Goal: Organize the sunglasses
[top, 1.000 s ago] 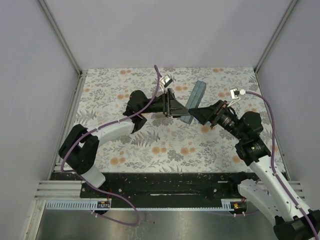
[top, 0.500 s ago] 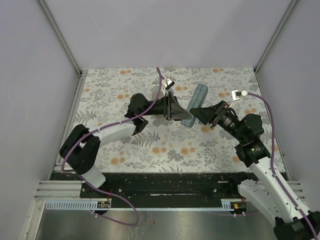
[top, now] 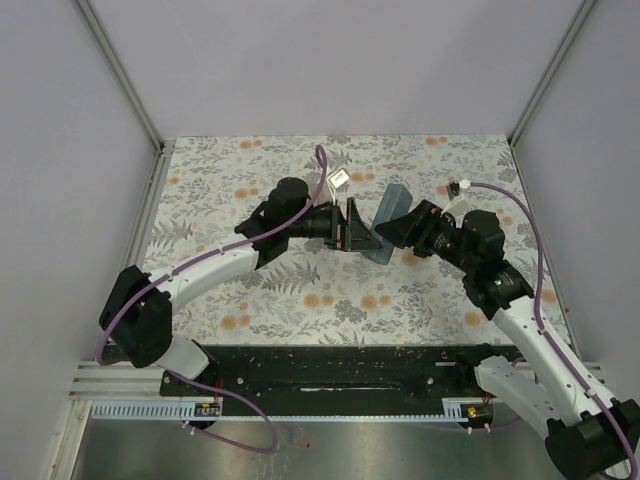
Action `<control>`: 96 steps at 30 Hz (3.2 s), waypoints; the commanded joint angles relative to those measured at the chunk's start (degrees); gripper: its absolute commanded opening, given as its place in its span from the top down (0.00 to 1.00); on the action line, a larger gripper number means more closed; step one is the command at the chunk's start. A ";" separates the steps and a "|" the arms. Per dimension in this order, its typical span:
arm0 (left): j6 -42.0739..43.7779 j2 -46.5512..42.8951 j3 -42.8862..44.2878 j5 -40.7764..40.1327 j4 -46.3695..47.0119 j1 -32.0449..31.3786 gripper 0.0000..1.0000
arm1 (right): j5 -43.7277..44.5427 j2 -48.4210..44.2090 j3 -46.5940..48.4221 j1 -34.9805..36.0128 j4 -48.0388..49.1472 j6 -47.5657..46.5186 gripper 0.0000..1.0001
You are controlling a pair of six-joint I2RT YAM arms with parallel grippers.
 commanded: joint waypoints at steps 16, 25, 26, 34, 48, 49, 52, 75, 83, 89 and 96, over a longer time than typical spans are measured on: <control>15.98 -2.52 3.39 -43.89 -39.20 -0.40 0.01 | 23.65 36.08 12.38 9.06 -17.37 -9.99 0.65; 15.63 2.56 5.31 -50.31 -39.38 -6.64 0.01 | 16.09 35.94 13.00 9.95 -13.77 -8.49 0.01; 15.54 3.97 6.28 -51.10 -39.81 -7.43 0.01 | 16.96 34.70 12.91 9.86 -14.12 -8.67 0.00; 15.46 11.70 14.01 -56.37 -42.36 -11.65 0.01 | 31.10 19.94 9.84 6.26 -23.42 -7.97 0.01; 14.23 32.80 36.51 -68.24 -52.73 -16.93 0.01 | 41.93 0.42 0.35 3.27 -29.59 -2.25 0.00; 14.31 33.85 37.57 -68.68 -53.52 -16.93 0.01 | 41.76 -0.20 0.08 3.27 -29.59 -2.25 0.00; 14.66 36.23 40.29 -69.12 -54.49 -17.02 0.01 | 41.58 -1.78 -0.36 3.27 -29.59 -2.69 0.00; 14.49 37.48 40.84 -61.66 -53.44 -14.30 0.60 | 38.08 -1.96 -0.27 3.27 -29.68 -4.62 0.01; 14.49 16.31 21.25 -37.08 -37.02 -2.44 0.63 | 11.72 1.12 -0.88 3.27 -18.01 -9.11 0.01; 12.12 4.61 11.41 -20.54 -28.59 5.73 0.64 | -3.30 -6.00 -8.52 3.27 3.50 -3.58 0.01; -0.87 -6.82 -0.64 -7.62 -6.11 8.56 0.63 | -16.77 -1.44 -10.99 3.27 28.03 8.71 0.01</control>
